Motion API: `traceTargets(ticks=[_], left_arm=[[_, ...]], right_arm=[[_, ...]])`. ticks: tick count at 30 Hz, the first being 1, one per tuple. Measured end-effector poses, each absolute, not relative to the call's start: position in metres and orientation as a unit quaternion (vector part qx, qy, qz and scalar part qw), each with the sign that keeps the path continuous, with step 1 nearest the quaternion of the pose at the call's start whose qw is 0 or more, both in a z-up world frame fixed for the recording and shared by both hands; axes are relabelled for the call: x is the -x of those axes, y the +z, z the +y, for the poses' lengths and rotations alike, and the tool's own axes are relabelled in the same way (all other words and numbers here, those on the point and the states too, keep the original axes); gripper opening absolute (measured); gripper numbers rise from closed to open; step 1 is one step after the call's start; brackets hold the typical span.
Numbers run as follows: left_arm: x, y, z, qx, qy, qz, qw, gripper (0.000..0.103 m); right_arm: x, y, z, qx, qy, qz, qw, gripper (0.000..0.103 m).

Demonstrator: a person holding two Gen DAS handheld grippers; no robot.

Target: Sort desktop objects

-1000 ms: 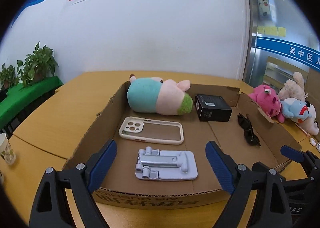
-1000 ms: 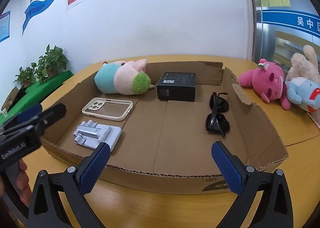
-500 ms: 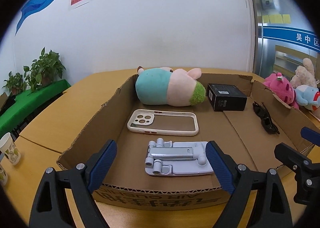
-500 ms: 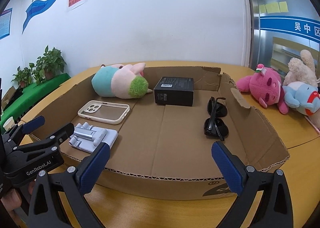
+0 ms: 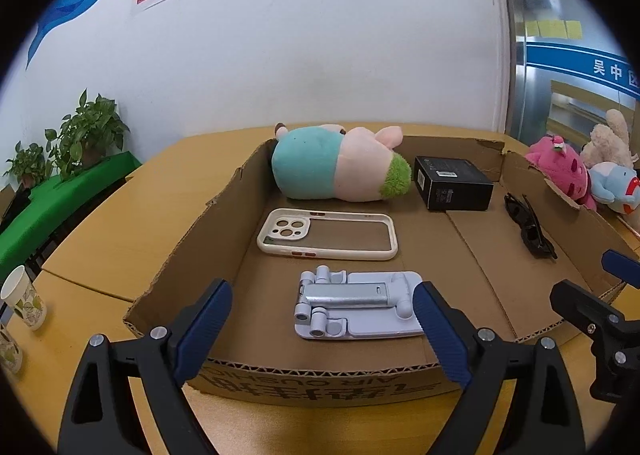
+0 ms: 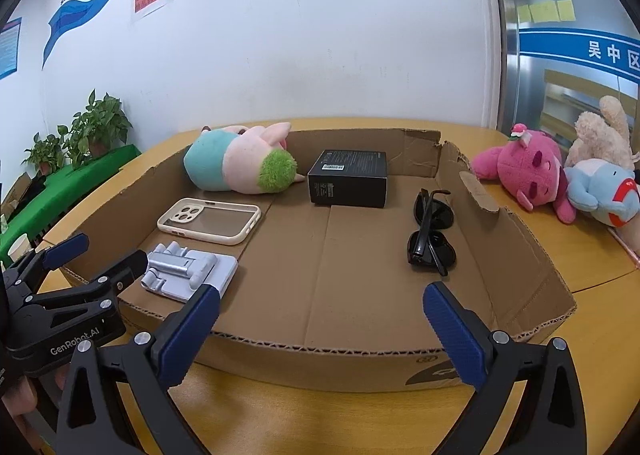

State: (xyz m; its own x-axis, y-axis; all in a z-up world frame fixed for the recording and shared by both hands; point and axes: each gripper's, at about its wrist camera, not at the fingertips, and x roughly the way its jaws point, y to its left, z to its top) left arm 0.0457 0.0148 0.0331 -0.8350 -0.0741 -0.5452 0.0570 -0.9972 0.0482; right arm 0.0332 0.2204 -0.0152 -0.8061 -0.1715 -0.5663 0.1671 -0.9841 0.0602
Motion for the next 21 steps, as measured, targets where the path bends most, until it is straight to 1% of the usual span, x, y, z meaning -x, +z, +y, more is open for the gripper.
traceTargets(ticks=[6,10,16,21], left_arm=[[-0.05,0.061,0.019,-0.306,-0.952,-0.025,0.021,0.092],[-0.047,0.07,0.023,-0.336,-0.941,-0.025,0.008,0.092],[-0.051,0.072,0.028,-0.336,-0.942,-0.02,-0.001,0.092],[-0.057,0.077,0.022,-0.325,-0.946,0.004,-0.012,0.092]], right_arm=[[-0.034,0.0,0.222,-0.326,-0.942,-0.004,0.082,0.103],[-0.034,0.01,0.221,-0.349,-0.934,0.011,0.078,0.103],[-0.042,0.023,0.22,-0.359,-0.929,0.018,0.086,0.103],[-0.048,0.029,0.221,-0.353,-0.932,0.024,0.08,0.103]])
